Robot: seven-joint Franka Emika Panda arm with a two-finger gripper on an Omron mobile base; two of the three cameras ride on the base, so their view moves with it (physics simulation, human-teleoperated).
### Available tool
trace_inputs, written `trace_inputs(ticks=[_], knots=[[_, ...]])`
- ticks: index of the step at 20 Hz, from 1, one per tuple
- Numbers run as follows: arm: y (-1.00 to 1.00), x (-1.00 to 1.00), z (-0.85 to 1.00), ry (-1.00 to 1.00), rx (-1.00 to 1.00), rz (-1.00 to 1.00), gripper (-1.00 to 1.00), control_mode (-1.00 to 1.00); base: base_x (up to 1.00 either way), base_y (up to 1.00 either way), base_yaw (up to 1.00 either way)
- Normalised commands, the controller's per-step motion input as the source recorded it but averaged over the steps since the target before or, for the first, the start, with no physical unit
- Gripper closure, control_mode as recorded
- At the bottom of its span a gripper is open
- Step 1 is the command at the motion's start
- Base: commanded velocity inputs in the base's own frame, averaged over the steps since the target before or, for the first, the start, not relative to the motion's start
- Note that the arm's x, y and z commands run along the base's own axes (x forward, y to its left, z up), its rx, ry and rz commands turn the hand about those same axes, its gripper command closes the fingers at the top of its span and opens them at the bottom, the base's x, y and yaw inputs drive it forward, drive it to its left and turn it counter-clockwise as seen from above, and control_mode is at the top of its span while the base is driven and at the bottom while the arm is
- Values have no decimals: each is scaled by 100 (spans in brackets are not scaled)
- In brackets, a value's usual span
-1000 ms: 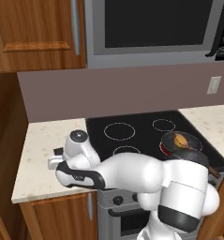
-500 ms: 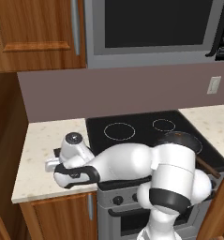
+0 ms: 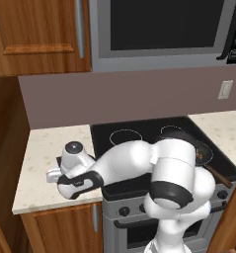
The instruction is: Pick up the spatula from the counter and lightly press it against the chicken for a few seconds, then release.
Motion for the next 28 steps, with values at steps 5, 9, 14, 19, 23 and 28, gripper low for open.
trace_inputs(ticks=[5, 9, 14, 19, 23, 28], knots=[[1, 13, -18, 1, -1, 0, -100, -100, 0, 0, 0], [7, 13, -19, 1, -2, 0, -100, -100, 0, 0, 0], [15, 13, -20, 1, -3, 0, -100, -100, 0, 0, 0], [16, 8, -19, 0, -4, 0, 100, -100, 0, 0, 0], [1, 0, -21, 0, -6, 0, 100, -100, 0, 0, 0], [-4, 0, -15, 0, -3, 0, 100, -100, 0, 0, 0]])
